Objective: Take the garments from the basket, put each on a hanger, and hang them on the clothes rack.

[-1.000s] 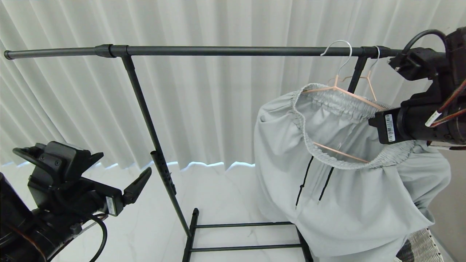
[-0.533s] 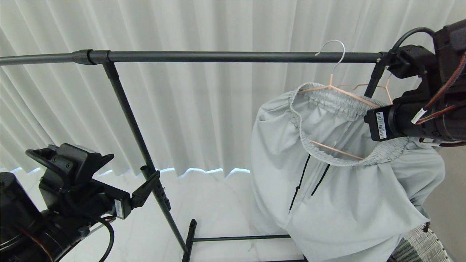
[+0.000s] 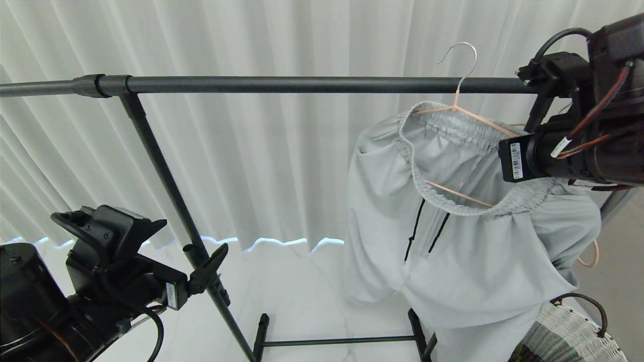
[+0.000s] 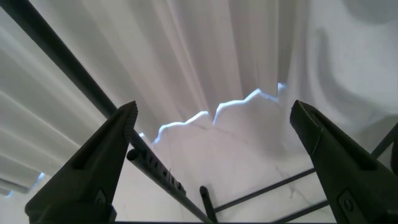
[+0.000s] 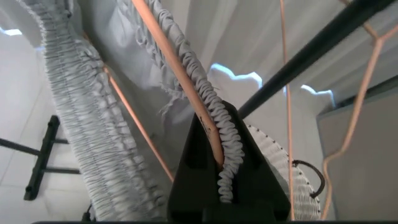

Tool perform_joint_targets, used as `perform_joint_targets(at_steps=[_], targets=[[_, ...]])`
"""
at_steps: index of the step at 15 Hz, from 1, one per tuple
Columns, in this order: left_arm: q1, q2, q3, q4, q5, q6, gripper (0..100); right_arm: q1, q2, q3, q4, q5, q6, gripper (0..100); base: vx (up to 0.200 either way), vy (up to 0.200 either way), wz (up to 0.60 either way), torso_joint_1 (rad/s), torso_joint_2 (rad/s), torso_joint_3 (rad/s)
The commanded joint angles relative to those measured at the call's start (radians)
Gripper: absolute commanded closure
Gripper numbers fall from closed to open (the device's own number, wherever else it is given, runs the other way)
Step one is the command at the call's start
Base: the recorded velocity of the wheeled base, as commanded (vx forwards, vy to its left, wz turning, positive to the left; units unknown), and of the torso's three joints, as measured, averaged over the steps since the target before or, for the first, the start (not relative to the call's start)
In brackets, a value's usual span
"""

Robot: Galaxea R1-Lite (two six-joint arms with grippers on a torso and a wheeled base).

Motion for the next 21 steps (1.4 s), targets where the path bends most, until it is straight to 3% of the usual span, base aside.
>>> perform_joint_targets(at_steps=[1,9,19,20,21], targets=[[-0.004,0.002,0.002,0.0,0.001,0.001,0,-0.001,0.054,-0.036,-0.004,-0.003,0.0,100,0.0,0.0,0.0,0.0,0.0,0.0],[-0.056,-0.009,0.031,0.0,0.004,0.001,0,0.039,0.195,-0.11,-0.042,-0.051,-0.008,100,0.0,0.0,0.0,0.0,0.0,0.0],[-0.056,-0.018,0.032,0.0,0.005,0.001,0,0.089,0.197,-0.102,-0.042,-0.052,0.003,100,0.0,0.0,0.0,0.0,0.0,0.0],[-0.056,-0.018,0.032,0.0,0.005,0.001,0,0.091,0.189,-0.102,-0.044,-0.052,0.006,0,0.0,0.0,0.0,0.0,0.0,0.0],[-0.056,-0.018,0.035,-0.002,0.005,0.001,0,0.092,0.18,-0.1,-0.044,-0.052,0.014,0,0.0,0.0,0.0,0.0,0.0,0.0]])
